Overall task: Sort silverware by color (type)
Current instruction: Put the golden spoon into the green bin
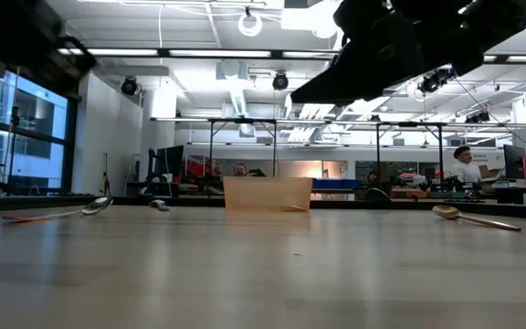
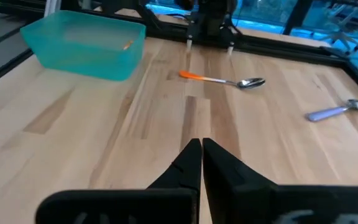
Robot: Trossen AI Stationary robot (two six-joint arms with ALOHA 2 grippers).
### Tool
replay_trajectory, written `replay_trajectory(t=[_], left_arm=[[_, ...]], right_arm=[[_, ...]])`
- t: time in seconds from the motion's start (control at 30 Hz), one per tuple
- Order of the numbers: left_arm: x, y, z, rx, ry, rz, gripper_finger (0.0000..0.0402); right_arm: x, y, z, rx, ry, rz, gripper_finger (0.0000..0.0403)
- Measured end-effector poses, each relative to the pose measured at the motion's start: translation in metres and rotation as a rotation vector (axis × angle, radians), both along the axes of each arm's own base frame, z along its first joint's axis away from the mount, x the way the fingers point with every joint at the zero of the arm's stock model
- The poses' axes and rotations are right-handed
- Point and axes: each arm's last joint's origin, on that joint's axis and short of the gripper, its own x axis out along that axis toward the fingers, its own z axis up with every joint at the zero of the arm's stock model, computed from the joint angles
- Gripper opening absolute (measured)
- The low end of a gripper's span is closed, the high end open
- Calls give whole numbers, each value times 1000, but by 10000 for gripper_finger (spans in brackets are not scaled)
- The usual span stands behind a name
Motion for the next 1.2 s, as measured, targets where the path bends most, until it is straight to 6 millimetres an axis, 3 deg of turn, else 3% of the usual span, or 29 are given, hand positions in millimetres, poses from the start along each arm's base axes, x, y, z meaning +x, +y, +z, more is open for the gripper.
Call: replay_trajectory(t=[0.23,0.43,0.73,0.97,1.2], left_arm=[[21,44,-16,49,-147,12,1],[26,63,-19,133,-222,51,1],[10,81,-35,151,-300,66,0],[1,98,-32,117,-364,10,0],[-10,115,-31,123,-407,96,0]], right_arm=[[3,-15,4,-36,-49,-12,0],[5,-24,8,-35,-88,-6,0],[5,-29,10,-38,-110,10,0],[6,-29,11,-56,-122,15,0],[6,-38,12,-38,-130,5,0]])
